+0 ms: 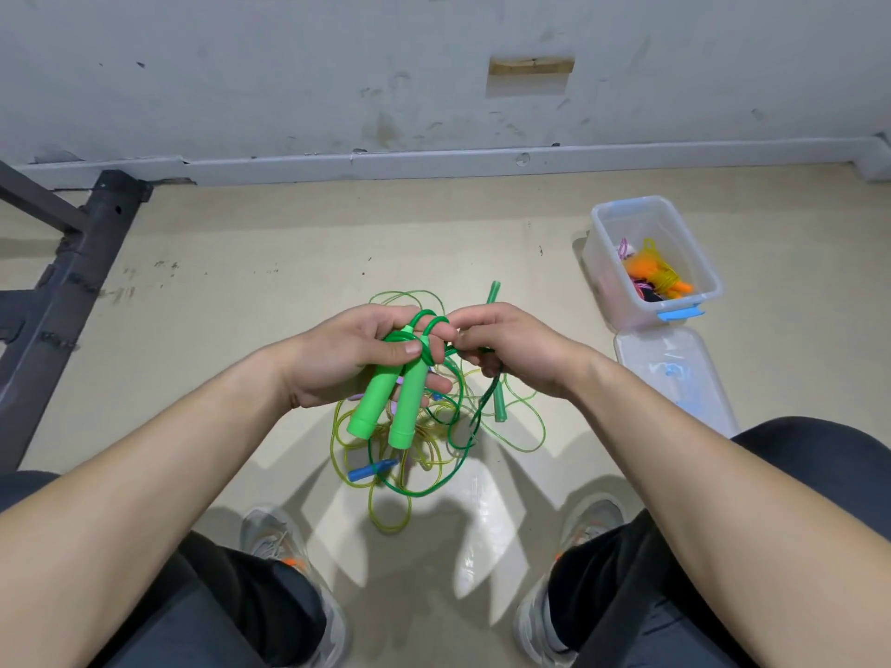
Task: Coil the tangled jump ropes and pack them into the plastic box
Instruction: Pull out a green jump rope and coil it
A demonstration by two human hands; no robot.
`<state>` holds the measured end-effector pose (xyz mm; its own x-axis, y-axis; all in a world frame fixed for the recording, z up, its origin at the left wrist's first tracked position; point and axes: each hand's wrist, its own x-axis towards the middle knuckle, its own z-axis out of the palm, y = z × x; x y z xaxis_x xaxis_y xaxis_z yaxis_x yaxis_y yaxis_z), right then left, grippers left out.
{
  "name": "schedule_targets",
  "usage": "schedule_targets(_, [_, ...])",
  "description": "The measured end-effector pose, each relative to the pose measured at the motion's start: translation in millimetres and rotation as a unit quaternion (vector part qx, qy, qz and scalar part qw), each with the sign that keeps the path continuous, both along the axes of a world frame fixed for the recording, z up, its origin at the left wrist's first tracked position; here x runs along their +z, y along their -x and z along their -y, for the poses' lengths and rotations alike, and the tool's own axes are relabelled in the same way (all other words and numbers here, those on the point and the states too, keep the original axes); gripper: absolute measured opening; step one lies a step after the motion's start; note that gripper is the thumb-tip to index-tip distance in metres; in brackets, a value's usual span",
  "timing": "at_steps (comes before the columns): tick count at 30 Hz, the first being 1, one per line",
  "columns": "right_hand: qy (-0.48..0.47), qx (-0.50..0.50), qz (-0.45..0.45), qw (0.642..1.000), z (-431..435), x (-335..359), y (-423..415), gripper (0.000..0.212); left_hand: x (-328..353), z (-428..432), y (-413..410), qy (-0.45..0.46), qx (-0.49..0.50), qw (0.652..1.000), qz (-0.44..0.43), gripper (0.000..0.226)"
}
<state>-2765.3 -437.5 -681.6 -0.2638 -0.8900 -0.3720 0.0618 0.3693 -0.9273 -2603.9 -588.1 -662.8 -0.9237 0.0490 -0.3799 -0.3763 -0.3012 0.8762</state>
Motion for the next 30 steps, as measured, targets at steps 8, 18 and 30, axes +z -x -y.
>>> schedule_targets(8, [0.053,-0.060,-0.007,0.997,-2.5,4.5,-10.7,0.017,2.0,-1.9,-1.4,-0.054,0.062,0.997,-0.013,0.031])
schedule_targets(18, [0.046,-0.108,0.030,0.993,0.2,0.9,-22.2,0.005,8.2,-22.2,3.9,-0.072,0.173,0.980,0.061,0.031])
schedule_targets(30, [-0.002,-0.129,-0.038,0.991,7.8,-7.4,-24.9,0.028,-15.2,-37.4,13.1,0.143,0.295,0.943,0.050,0.014])
